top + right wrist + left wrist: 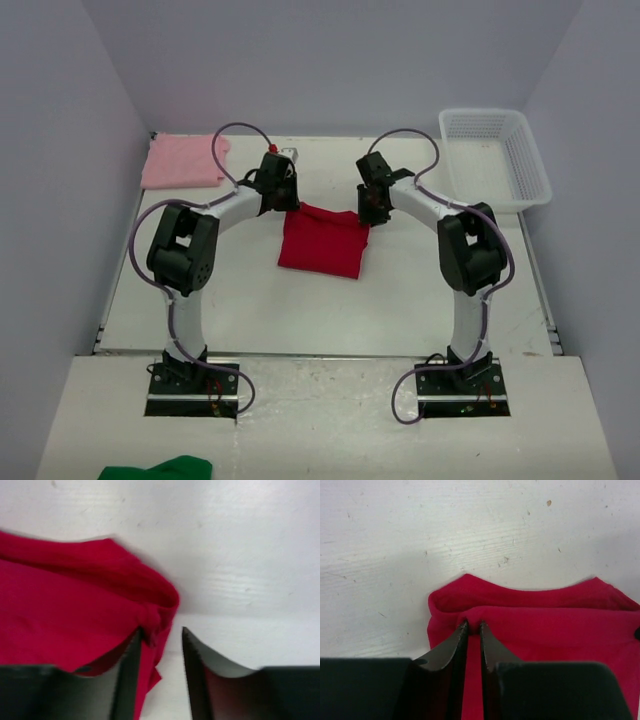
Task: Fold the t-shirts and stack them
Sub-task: Fold the long partially folded tshirt into a neat square
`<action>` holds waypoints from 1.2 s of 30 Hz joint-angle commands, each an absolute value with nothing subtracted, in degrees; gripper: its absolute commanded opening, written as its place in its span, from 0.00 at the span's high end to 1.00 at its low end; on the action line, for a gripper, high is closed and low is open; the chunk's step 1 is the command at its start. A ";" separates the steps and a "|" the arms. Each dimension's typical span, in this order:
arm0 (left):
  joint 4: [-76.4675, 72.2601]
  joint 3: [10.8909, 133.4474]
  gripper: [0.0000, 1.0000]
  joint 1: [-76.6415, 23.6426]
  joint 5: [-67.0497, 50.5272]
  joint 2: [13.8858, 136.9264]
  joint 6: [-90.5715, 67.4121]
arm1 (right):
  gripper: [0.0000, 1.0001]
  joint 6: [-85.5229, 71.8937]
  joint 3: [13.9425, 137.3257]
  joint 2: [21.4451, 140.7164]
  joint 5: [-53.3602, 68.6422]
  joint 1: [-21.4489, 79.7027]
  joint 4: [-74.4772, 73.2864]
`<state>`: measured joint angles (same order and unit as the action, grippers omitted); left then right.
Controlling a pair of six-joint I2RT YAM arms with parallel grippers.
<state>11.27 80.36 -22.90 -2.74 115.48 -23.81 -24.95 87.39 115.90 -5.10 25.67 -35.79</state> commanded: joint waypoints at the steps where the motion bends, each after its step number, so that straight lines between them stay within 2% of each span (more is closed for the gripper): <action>1: 4.95 79.20 0.84 -22.06 -0.97 111.03 -21.71 | 0.57 -21.19 94.98 117.85 -9.74 24.52 -38.22; 3: 2.74 76.39 0.78 -22.06 -0.27 108.30 -21.97 | 0.44 -19.09 98.42 119.17 -13.43 24.35 -39.46; 6: 2.29 73.32 0.75 -22.67 2.63 101.10 -22.76 | 0.41 -17.58 103.27 118.84 -18.10 24.35 -42.45; 8: 2.46 71.73 0.72 -23.20 3.51 98.62 -23.29 | 0.36 -17.40 101.88 115.42 -17.41 24.35 -42.36; 12: 6.15 69.00 0.71 -24.78 1.42 94.75 -26.62 | 0.33 -19.68 97.66 110.75 -12.58 24.52 -44.47; 13: 5.63 68.21 0.72 -25.22 -0.16 94.57 -27.41 | 0.37 -19.95 94.43 109.61 -11.61 24.96 -43.78; 14: 4.49 66.46 0.77 -25.66 -5.74 94.57 -27.51 | 0.52 -20.30 92.65 108.29 -10.56 25.05 -42.73; 15: 2.05 65.75 0.86 -26.53 -8.50 94.83 -27.51 | 0.91 -21.09 90.55 105.32 -6.72 25.14 -41.41; 16: 1.06 65.05 0.94 -27.06 -10.44 95.27 -27.51 | 1.00 -21.27 86.70 103.99 -3.63 25.14 -38.35; 17: -0.25 63.73 1.00 -27.24 -14.81 95.62 -28.90 | 1.00 -21.18 85.09 103.02 -0.30 25.14 -36.49; 18: -5.75 62.59 1.00 -27.16 -18.33 96.50 -29.87 | 1.00 -21.36 84.21 102.57 7.48 25.14 -35.34; 21: -13.69 60.90 1.00 -26.98 -26.35 99.56 -32.25 | 1.00 -23.29 85.16 105.54 12.97 25.05 -34.98; 27: -13.63 65.83 1.00 -25.05 -30.58 106.77 -34.89 | 1.00 -22.76 93.51 113.55 14.41 25.05 -40.33; 36: -14.59 60.65 1.00 -25.14 -31.29 105.30 -35.59 | 1.00 -22.94 97.90 119.26 11.60 24.52 -41.57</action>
<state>-11.73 62.37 -25.17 -29.04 107.98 -34.68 -22.44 94.56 118.56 11.53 24.88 -40.64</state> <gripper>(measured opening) 0.002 0.003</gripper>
